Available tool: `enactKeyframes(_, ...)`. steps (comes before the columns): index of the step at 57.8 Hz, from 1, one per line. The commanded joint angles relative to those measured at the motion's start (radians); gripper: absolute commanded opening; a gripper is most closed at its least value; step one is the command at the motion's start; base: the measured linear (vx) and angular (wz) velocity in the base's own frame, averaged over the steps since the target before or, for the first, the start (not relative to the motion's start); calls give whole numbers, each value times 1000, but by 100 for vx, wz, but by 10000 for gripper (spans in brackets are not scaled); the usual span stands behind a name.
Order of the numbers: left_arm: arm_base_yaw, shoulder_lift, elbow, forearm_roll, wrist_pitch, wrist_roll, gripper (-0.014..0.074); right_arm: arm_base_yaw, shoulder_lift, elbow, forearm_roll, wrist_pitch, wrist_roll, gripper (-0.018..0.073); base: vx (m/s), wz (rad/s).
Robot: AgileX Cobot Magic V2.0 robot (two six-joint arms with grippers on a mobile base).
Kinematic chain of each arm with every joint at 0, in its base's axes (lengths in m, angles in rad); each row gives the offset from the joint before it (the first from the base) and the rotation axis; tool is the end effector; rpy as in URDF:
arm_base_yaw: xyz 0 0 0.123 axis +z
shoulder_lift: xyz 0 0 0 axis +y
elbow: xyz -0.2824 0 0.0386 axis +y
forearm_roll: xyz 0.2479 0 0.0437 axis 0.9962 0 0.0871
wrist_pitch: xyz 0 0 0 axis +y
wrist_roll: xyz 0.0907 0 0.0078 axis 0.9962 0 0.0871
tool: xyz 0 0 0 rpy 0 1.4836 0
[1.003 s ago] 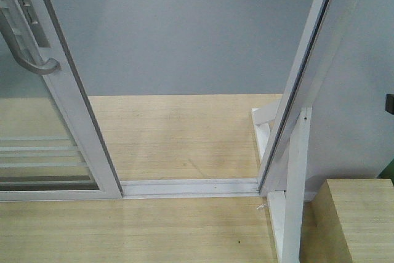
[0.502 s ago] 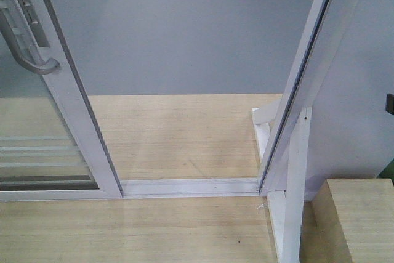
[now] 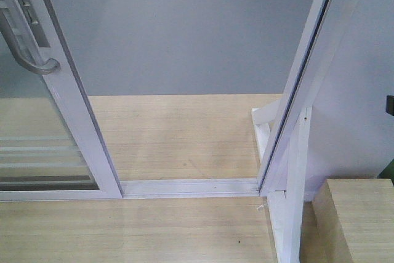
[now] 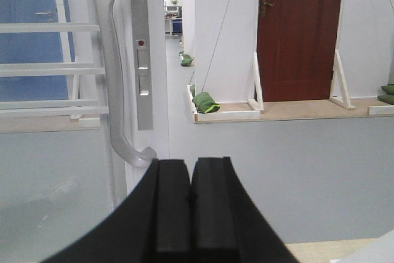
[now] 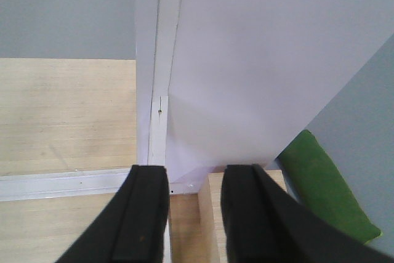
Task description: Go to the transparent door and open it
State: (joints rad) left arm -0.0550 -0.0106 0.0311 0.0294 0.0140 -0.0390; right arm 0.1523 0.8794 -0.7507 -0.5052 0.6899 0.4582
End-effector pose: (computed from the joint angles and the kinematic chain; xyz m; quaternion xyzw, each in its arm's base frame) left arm 0.0568 -0.0031 0.2019 0.0155 0.6881 -0.0233 0.7251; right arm 0.1714 -0.0021 0.3230 0.0248 0.8909 -0.0949 0.4436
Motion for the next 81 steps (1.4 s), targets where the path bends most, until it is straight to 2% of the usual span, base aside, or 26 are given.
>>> enactKeyframes(1,-7,-3,15,-2,-78,-2,-8,-4,-6,-30,-35,-46,-5,309,0,0)
enactKeyframes(14,-7,-3,15,-2,-78,-2,-8,-5,-91,53,-26,-54,-10,282,0,0)
enactKeyframes(23,-6,-3,15,-2,-77,-2,-8,-5,-249,216,-9,-138,-10,140,0,0)
enactKeyframes(30,-6,-3,15,-2,-77,-2,-8,-5,-372,342,39,-241,-33,-13,0,0)
enactKeyframes(37,-6,-3,15,-2,-77,-2,-8,-44,-501,453,143,-311,-160,-13,0,0)
enactKeyframes(42,-6,-3,15,-2,-77,-2,-8,-125,-590,531,252,-384,-280,-11,0,0)
enactKeyframes(48,-6,-3,15,-2,-77,-2,-8,-206,-700,627,345,-505,-363,-9,0,0)
enactKeyframes(58,-6,-3,15,-2,-77,-2,-8,-234,-885,789,388,-690,-369,-9,0,0)
enactKeyframes(60,-6,-3,15,-2,-77,-2,-8,-234,-915,785,401,-633,-365,-9,0,0)
enactKeyframes(67,-6,-5,15,-2,-78,-2,-8,-234,-907,785,410,-599,-367,-8,0,0)
enactKeyframes(81,-6,-5,15,-2,-78,-2,-6,-234,-907,785,492,-635,-369,-7,0,0)
